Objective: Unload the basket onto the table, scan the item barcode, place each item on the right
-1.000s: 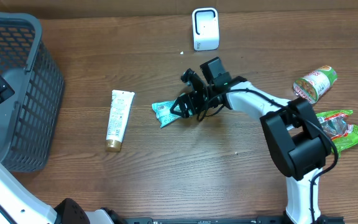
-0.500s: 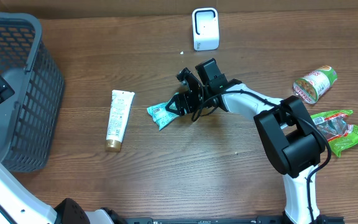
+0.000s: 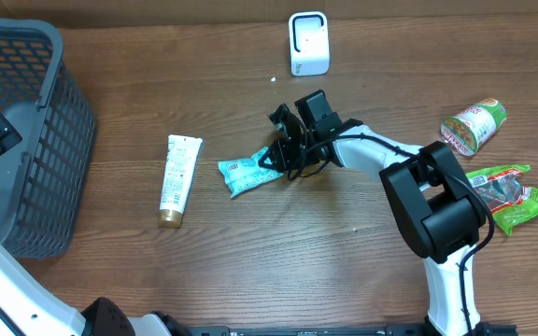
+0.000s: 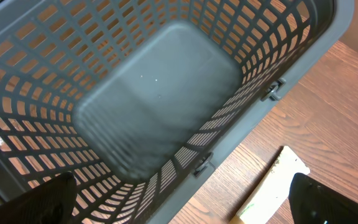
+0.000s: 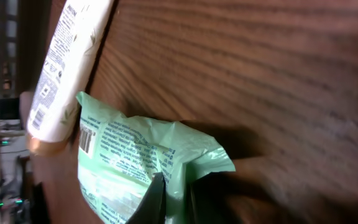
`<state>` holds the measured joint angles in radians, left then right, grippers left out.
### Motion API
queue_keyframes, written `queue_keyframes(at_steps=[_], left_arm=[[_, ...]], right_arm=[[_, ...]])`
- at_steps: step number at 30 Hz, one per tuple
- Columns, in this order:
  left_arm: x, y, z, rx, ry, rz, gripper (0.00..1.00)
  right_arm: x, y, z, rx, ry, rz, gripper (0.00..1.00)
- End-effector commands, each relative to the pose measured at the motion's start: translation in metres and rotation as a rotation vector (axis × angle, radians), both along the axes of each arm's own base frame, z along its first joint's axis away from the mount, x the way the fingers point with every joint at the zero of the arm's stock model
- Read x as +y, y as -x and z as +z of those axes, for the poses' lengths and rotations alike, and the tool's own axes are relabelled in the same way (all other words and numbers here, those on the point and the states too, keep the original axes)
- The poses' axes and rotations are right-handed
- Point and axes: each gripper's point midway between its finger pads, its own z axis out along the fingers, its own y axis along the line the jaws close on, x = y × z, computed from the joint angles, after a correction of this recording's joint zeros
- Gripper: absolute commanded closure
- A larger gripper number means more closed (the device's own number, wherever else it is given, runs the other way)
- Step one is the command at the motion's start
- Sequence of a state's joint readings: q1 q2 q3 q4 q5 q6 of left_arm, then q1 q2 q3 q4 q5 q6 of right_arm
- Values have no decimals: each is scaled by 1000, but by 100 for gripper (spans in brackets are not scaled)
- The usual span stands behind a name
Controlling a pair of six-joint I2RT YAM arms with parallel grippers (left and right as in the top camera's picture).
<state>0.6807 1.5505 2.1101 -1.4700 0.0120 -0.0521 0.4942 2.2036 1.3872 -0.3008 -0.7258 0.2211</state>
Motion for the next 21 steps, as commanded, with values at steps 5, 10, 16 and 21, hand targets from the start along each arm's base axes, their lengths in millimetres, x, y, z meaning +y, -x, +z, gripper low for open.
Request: queue_keyframes(at_steps=[5, 10, 16, 21], left_arm=[[-1, 0, 7, -22, -8, 3, 0], [-1, 0, 7, -22, -8, 3, 0], [-1, 0, 7, -22, -8, 3, 0], [-1, 0, 7, -22, -8, 3, 0]], right_arm=[[-39, -14, 47, 24, -37, -82, 96], [-63, -14, 100, -147, 51, -92, 96], [-85, -15, 177, -379, 90, -141, 96], [-115, -10, 243, -516, 46, -219, 96]])
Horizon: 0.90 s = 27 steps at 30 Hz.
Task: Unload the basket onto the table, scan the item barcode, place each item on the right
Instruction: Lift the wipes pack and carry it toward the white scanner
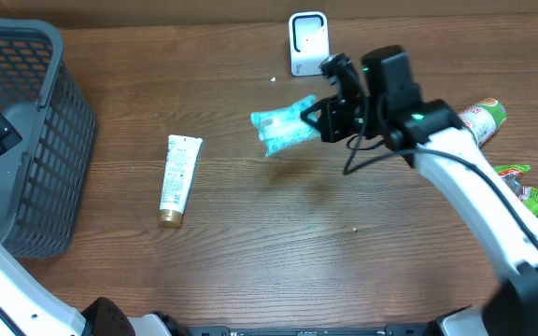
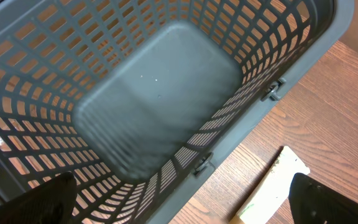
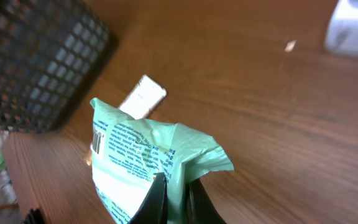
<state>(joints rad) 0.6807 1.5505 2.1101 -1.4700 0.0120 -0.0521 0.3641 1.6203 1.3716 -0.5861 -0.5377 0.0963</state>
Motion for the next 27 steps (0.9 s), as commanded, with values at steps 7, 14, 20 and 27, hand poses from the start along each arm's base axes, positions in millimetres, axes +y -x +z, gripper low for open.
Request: queue_keyframes(at_steps=[7, 14, 20, 27], left_arm=[[-1, 0, 7, -22, -8, 3, 0], [-1, 0, 7, -22, -8, 3, 0], [-1, 0, 7, -22, -8, 3, 0], [-1, 0, 7, -22, -8, 3, 0]], right_arm=[[-59, 7, 55, -105, 5, -124, 96], [-81, -12, 47, -86, 72, -334, 96], [-101, -50, 62, -278, 212, -603, 96], [-92, -86, 90, -696, 577, -516, 96]])
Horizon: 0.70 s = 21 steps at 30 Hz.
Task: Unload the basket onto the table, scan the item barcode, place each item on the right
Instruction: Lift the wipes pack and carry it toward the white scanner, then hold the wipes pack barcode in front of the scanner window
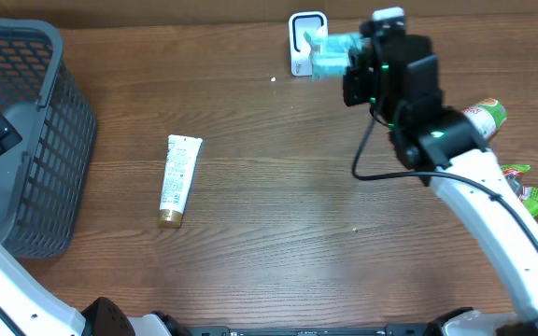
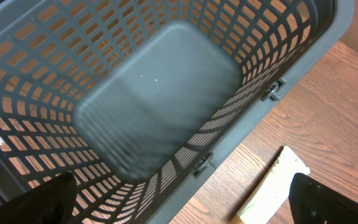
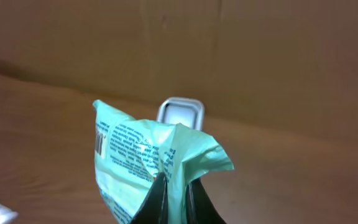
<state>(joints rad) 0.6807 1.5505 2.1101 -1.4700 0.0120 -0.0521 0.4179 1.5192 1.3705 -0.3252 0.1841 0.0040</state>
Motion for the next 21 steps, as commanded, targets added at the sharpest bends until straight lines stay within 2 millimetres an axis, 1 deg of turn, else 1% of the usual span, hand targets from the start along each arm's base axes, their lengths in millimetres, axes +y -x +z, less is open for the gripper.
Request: queue_keyframes(at_steps=[1, 5, 6, 8, 12, 17, 21], left_arm=[[-1, 0, 7, -22, -8, 3, 0], [-1, 0, 7, -22, -8, 3, 0], [-1, 0, 7, -22, -8, 3, 0], [-1, 0, 7, -22, -8, 3, 0], [-1, 0, 7, -22, -8, 3, 0], [-1, 0, 7, -22, -8, 3, 0], [-1, 0, 7, -22, -8, 3, 0]], right_arm=[[-16, -22, 13, -158, 339, -65, 96], [-5, -49, 25, -312, 491, -44, 96], [-2, -56, 25, -344, 528, -39, 96], [-2, -69, 24, -392, 590, -68, 96], [3, -93, 13, -489, 769, -95, 96], [12, -110, -1, -585, 846, -112, 96], [20, -123, -25, -627, 901, -74, 96]])
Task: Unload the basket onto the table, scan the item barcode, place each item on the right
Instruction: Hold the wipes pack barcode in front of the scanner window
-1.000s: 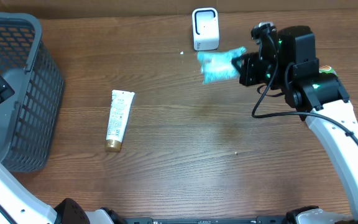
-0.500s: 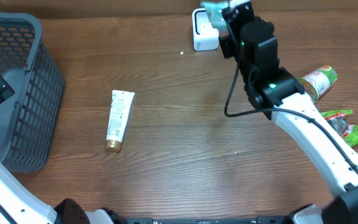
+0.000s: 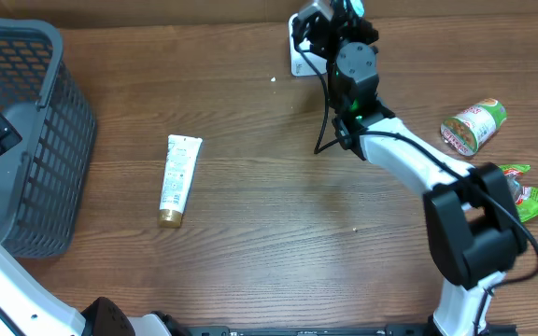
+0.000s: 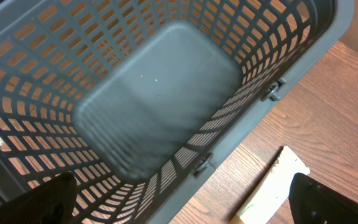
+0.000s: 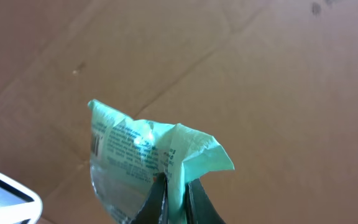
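Note:
My right gripper [image 5: 176, 194] is shut on the crimped end of a light green packet [image 5: 135, 155], whose barcode faces left against a brown cardboard wall. A corner of the white scanner [image 5: 5, 200] shows at the lower left. From overhead, the right gripper [image 3: 332, 23] is raised at the far edge, right over the scanner [image 3: 299, 62], hiding most of it. My left gripper [image 4: 182, 210] stands open over the rim of the grey basket [image 4: 154, 106], holding nothing.
A white tube with a gold cap [image 3: 177, 179] lies left of the middle, near the basket [image 3: 26, 140]. At the right lie a printed cup [image 3: 474, 125] on its side and a green snack bag [image 3: 521, 196].
My right gripper has moved left and further back with the packet and tilted up: the scanner has dropped from behind the packet to the lower left corner of its view. The left arm has not moved.
The right gripper was shut on the packet's end down on the table beside the tube. Then it held the packet lifted over mid-table, later close in front of the scanner, and now above it by the back wall. The left gripper stayed open over the basket.

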`<state>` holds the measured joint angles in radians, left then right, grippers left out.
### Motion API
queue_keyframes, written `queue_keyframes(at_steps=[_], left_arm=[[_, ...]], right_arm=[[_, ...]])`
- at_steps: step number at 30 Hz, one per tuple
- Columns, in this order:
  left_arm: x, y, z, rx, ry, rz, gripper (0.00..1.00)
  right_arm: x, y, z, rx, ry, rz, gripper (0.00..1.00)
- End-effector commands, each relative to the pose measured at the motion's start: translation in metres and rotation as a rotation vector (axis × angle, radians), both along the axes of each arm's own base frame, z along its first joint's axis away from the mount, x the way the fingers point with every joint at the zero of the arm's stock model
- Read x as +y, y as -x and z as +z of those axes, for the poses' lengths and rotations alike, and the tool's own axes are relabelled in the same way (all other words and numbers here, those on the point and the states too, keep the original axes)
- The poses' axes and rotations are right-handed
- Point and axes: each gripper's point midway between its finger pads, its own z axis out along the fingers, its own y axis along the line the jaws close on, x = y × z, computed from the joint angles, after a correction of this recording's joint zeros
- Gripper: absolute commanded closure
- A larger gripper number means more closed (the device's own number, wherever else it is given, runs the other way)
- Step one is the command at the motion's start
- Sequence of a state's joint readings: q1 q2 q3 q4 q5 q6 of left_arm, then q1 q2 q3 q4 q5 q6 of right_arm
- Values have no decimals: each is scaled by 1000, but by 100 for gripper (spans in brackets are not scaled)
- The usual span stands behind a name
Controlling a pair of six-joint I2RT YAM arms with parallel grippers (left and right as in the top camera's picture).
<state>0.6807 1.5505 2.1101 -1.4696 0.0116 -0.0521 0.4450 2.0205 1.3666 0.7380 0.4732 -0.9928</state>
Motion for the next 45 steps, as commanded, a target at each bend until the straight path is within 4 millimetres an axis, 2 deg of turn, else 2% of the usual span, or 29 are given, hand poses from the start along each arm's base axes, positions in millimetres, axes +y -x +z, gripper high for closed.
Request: queue_keyframes(at_steps=[1, 7, 13, 15, 24, 28, 31, 45], left_arm=[[-1, 0, 7, -22, -7, 2, 0], [-1, 0, 7, -22, -8, 2, 0], [-1, 0, 7, -22, -7, 2, 0], [-1, 0, 7, -22, -7, 2, 0], [-1, 0, 7, -22, -7, 2, 0], [-1, 0, 7, -22, -7, 2, 0], [-1, 0, 7, -22, -7, 2, 0], [-1, 0, 7, -22, -7, 2, 0]], right_arm=[[4, -8, -11, -20, 122, 17, 96], [16, -26, -41, 1, 174, 46, 96], [25, -44, -54, 10, 185, 46, 96], [26, -47, -57, 17, 193, 47, 96], [28, -52, -93, 107, 388, 59, 96], [26, -53, -98, 130, 402, 55, 96], [26, -53, -106, 156, 502, 60, 96], [22, -54, -105, 151, 560, 49, 96]])
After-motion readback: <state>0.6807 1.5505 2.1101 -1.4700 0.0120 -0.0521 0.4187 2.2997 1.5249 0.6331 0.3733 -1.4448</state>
